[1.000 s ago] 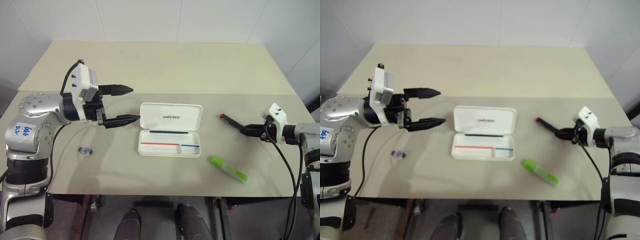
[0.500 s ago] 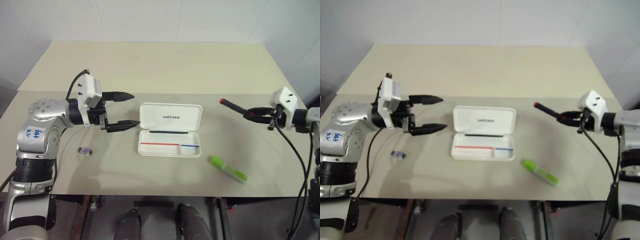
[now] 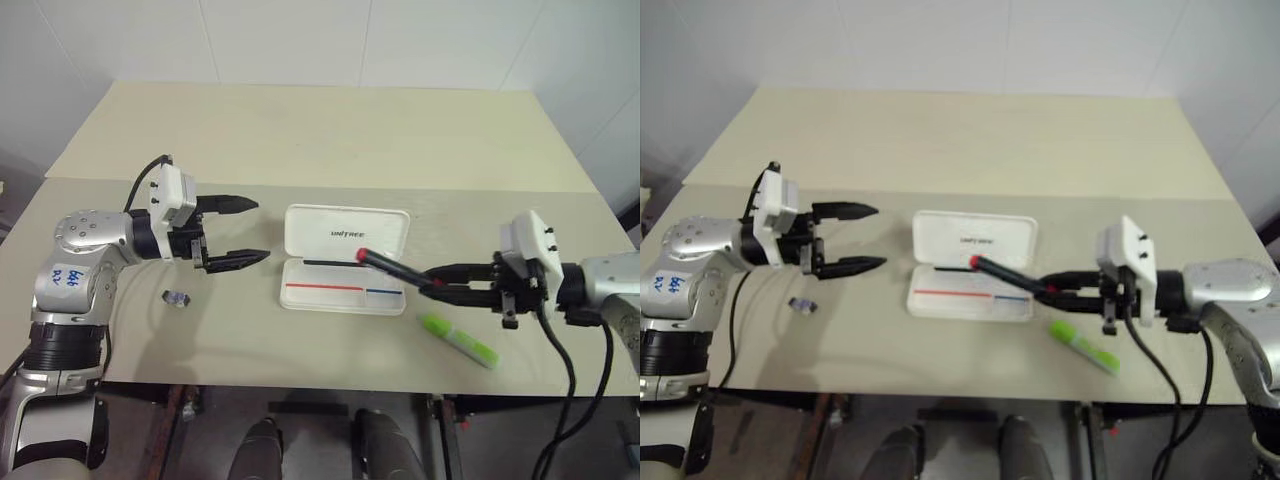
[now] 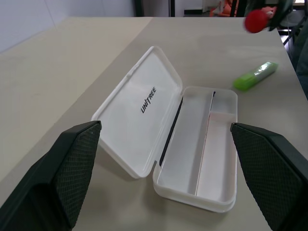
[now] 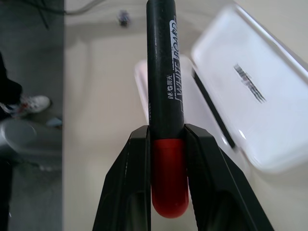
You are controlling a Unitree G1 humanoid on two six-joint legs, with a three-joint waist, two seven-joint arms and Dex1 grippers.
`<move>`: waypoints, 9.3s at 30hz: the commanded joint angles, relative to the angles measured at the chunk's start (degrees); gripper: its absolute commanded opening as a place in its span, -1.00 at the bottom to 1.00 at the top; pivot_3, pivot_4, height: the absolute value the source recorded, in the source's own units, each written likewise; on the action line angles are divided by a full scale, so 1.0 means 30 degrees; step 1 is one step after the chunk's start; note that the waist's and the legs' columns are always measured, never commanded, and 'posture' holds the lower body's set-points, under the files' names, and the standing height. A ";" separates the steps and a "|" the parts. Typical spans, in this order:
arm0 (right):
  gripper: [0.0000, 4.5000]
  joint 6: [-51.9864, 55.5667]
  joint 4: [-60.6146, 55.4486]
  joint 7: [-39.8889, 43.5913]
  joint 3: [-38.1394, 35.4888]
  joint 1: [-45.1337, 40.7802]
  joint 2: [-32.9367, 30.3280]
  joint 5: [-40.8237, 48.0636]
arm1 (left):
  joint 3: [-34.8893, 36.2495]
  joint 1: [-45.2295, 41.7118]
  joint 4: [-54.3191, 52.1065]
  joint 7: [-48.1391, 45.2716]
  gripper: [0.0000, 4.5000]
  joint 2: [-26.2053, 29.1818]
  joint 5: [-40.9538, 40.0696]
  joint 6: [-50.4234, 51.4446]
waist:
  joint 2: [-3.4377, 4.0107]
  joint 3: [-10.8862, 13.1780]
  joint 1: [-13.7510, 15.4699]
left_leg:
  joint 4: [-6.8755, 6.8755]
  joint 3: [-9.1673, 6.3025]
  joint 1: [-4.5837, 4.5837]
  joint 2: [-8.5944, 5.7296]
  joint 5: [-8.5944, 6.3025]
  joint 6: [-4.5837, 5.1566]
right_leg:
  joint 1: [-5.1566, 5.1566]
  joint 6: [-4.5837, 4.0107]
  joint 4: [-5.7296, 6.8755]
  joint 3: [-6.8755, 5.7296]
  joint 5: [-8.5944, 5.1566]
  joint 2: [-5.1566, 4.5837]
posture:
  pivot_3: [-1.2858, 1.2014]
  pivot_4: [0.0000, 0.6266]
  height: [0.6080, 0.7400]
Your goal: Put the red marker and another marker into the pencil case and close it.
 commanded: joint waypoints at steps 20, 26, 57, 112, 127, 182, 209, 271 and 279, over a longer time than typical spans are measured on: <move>-0.71 -0.7711 1.0686 0.2097 0.9748 -0.7951 0.4316 -0.8513 | 0.0067 0.0494 -0.0894 0.0065 1.00 0.0213 0.0159 -0.0342 | -0.0028 -0.0011 -0.0081 | -0.0045 -0.0001 -0.0029 0.0001 0.0000 0.0005 | -0.0061 -0.0006 0.0010 -0.0001 0.0000 0.0004 | 0.03 -0.52 1.00; -0.71 -0.8970 1.3268 0.2629 1.0233 -0.9330 0.5781 -0.9629 | 0.0178 0.0957 -0.1515 0.0436 1.00 0.0212 -0.0013 -0.0141 | -0.0028 -0.0011 -0.0066 | -0.0051 0.0000 -0.0035 0.0001 -0.0001 0.0006 | -0.0066 -0.0005 0.0008 -0.0001 -0.0001 0.0003 | 0.03 -0.52 1.00; 0.49 -0.4326 0.9276 0.2302 0.7255 -1.0196 0.7090 -0.6635 | -0.0428 -0.0014 -0.0897 0.0263 1.00 -0.0105 0.0121 -0.0293 | -0.0024 -0.0009 -0.0083 | -0.0052 -0.0006 -0.0032 0.0002 -0.0001 0.0005 | -0.0072 -0.0006 0.0031 -0.0001 -0.0002 0.0007 | 0.03 -0.52 1.00; 0.07 -0.7281 0.3985 -0.4036 -0.2981 1.1687 0.4847 -0.4294 | -0.1735 -0.1019 -0.0338 -0.4178 1.00 0.0118 -0.0367 0.0838 | -0.0112 -0.0056 -0.0064 | -0.0030 0.0037 0.0096 0.0020 0.0022 0.0063 | 0.0234 -0.0302 -0.0374 -0.0007 0.0024 -0.0002 | 0.03 -0.52 1.00; -0.51 -0.8094 0.4967 -0.3927 -0.4171 1.0261 0.3618 -0.4528 | -0.1231 -0.0675 0.0478 -0.3796 1.00 0.0250 0.0129 -0.0413 | -0.0096 -0.0047 0.0012 | -0.0034 0.0038 0.0078 0.0016 0.0016 0.0061 | 0.0224 -0.0285 -0.0375 -0.0008 0.0012 -0.0008 | 0.03 -0.52 1.00; -0.51 -0.6700 0.8782 0.0340 0.9806 -0.5263 0.7174 -0.8160 | 0.0554 0.2291 -0.0727 -0.3026 1.00 0.1446 -0.0135 -0.1401 | -0.0049 -0.0019 -0.0064 | -0.0074 0.0018 -0.0029 0.0016 -0.0013 0.0043 | -0.0046 -0.0038 -0.0078 -0.0026 0.0043 -0.0002 | 0.03 -0.52 1.00; 0.99 -0.7251 0.7951 -0.0191 0.8160 -0.7091 0.8985 -0.6768 | 0.0491 0.2032 -0.0647 -0.2849 1.00 0.1405 -0.0150 -0.1350 | -0.0048 -0.0019 -0.0050 | -0.0074 0.0015 -0.0030 0.0017 -0.0009 0.0036 | -0.0069 -0.0048 -0.0018 -0.0026 0.0028 -0.0001 | 0.03 -0.52 1.00; 0.99 -0.5609 0.3122 -0.0439 0.2668 -0.2428 0.2959 -0.2544 | 0.6774 1.1689 -0.0960 -0.0874 1.00 0.3956 -0.0383 -0.2844 | -0.0053 -0.0019 -0.0069 | -0.0115 0.0095 -0.0033 0.0041 -0.0067 0.0034 | -0.0082 -0.0204 -0.0156 -0.0010 -0.0050 -0.0020 | 0.03 -0.52 1.00; 0.99 -0.5642 0.2735 -0.1030 0.2642 -0.2132 0.3094 -0.2713 | 0.3944 0.7363 0.4555 -0.4116 1.00 0.5467 0.1505 -0.5731 | -0.0054 -0.0019 0.0008 | -0.0079 0.0102 -0.0033 0.0036 -0.0065 0.0034 | -0.0058 -0.0323 -0.0178 -0.0008 -0.0098 -0.0025 | 0.03 -0.52 1.00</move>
